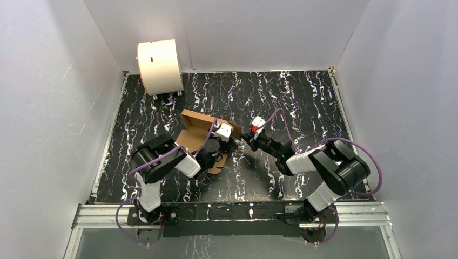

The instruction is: Fold the paper box

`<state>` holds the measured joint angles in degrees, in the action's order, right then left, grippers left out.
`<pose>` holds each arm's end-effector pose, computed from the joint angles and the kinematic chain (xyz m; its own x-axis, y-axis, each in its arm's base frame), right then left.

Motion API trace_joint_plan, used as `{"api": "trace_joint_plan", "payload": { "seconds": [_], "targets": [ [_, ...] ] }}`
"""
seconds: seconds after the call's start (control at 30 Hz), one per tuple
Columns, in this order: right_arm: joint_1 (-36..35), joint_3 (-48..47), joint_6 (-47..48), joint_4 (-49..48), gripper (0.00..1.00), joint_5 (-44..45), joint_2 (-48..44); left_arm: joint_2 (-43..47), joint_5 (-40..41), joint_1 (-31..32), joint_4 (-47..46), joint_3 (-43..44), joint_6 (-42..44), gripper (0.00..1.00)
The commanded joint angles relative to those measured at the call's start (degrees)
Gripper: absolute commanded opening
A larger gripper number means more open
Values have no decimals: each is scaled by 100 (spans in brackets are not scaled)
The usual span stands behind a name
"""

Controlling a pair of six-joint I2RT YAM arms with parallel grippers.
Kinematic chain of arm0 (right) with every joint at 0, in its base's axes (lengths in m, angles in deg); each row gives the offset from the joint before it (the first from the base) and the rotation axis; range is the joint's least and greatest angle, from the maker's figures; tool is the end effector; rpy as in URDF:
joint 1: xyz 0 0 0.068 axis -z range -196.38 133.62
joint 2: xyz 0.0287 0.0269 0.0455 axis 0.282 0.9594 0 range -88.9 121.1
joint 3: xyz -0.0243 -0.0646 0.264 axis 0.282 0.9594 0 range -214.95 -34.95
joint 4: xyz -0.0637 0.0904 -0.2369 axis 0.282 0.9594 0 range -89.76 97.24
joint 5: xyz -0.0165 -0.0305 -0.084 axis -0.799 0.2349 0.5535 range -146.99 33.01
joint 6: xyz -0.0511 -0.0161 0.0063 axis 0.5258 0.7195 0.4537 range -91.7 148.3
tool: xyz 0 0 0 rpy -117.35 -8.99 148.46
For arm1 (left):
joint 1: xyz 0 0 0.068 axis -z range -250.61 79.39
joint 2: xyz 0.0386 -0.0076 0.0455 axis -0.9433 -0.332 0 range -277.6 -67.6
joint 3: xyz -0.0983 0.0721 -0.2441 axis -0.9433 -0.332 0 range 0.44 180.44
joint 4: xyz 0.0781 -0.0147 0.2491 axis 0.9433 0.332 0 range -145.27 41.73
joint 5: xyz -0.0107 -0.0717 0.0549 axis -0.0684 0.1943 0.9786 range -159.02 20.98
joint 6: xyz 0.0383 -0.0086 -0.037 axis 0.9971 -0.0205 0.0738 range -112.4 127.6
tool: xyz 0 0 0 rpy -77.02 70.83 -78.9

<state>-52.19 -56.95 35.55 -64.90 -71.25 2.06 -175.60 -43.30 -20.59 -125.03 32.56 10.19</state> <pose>0.2192 0.1688 0.1631 0.0431 -0.1197 -0.9919 -0.7671 0.6321 -0.1096 0.2207 -0.2392 0.1303 -0.0498 0.1228 -0.9912 0.4158 0.9048 0.0912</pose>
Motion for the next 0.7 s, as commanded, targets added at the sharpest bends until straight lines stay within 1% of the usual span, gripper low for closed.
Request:
{"api": "trace_joint_plan", "payload": {
  "seconds": [0.0, 0.2, 0.27, 0.37, 0.43, 0.5, 0.57, 0.67],
  "targets": [
    [-86, 33, -128, -59, 0, -114, -269, 297, 320, -36, -258, -118, -69, 57],
    [-136, 124, -214, 21, 0, -134, -388, 313, 337, -51, -258, -239, -222, 57],
    [-145, 117, -226, 97, 2, -146, -456, 336, 258, -72, -258, -294, -424, 56],
    [-133, 110, -203, 226, 10, -108, -612, 399, 40, -142, -253, -403, -636, 55],
    [-135, 62, -182, 494, 21, -4, -807, 422, -38, -181, -249, -460, -717, 53],
    [-96, -38, -86, 957, 29, -9, -1072, 429, -138, -210, -241, -531, -818, 51],
    [-34, -90, -20, 1289, 33, -44, -1296, 449, -223, -249, -240, -594, -934, 49],
    [97, -104, -29, 1416, 36, -70, -1481, 452, -296, -287, -232, -666, -1052, 49]
  ]
}}
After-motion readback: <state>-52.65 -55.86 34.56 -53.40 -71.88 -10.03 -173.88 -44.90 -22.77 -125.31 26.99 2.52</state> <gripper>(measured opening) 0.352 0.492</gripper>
